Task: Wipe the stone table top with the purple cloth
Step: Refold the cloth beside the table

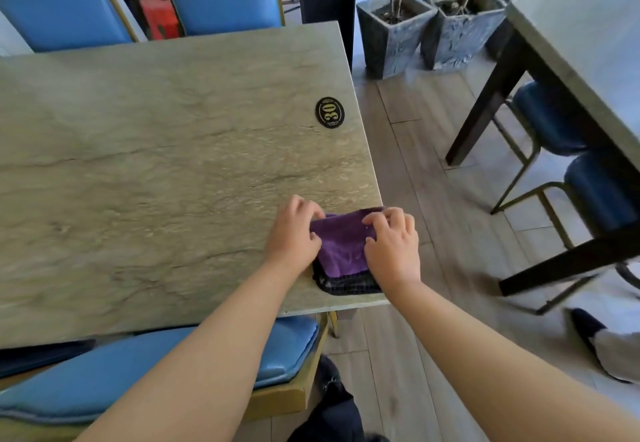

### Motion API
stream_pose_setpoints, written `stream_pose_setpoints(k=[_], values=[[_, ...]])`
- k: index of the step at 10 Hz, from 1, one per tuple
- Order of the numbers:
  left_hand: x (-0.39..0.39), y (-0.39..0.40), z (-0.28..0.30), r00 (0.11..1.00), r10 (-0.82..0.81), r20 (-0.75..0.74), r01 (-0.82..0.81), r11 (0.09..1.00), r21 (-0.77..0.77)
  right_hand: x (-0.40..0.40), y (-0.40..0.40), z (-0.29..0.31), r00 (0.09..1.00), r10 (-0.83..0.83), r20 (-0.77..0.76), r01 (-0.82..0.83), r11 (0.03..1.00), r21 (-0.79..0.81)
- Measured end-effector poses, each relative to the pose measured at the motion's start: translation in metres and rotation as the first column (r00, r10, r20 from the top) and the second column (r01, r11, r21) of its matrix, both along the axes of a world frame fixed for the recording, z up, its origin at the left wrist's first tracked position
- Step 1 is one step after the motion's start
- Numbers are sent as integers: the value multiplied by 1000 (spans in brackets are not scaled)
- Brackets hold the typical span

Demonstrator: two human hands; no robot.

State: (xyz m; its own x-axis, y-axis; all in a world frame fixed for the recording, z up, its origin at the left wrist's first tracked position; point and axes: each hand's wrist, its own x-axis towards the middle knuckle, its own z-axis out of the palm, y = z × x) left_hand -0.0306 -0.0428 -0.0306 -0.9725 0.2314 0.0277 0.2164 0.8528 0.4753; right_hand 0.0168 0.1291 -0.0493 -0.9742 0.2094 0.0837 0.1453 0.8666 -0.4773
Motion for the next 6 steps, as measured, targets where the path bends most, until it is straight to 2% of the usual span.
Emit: stream_pose_setpoints(k=[1, 2, 3, 4, 5, 6], values=[[7, 3, 7, 975, -218, 50, 222, 968, -113, 6, -2, -6, 994, 107, 39, -110, 989, 97], [13, 2, 13, 941, -262, 215, 307, 928, -211, 9, 2, -4, 979, 163, 119, -178, 976, 124], [21, 3, 26, 877, -284, 388, 425, 835, -350, 16, 5, 1, 939, 239, 247, -286, 942, 176], [36, 7, 43, 806, -222, 549, 525, 697, -489, 25, 9, 11, 873, 294, 389, -369, 920, 134], [56, 9, 60, 851, -138, 507, 455, 675, -580, 36, 14, 24, 867, 335, 368, -380, 923, 55], [74, 8, 75, 938, -85, 336, 269, 791, -550, 48, 15, 41, 902, 337, 270, -348, 937, -5]])
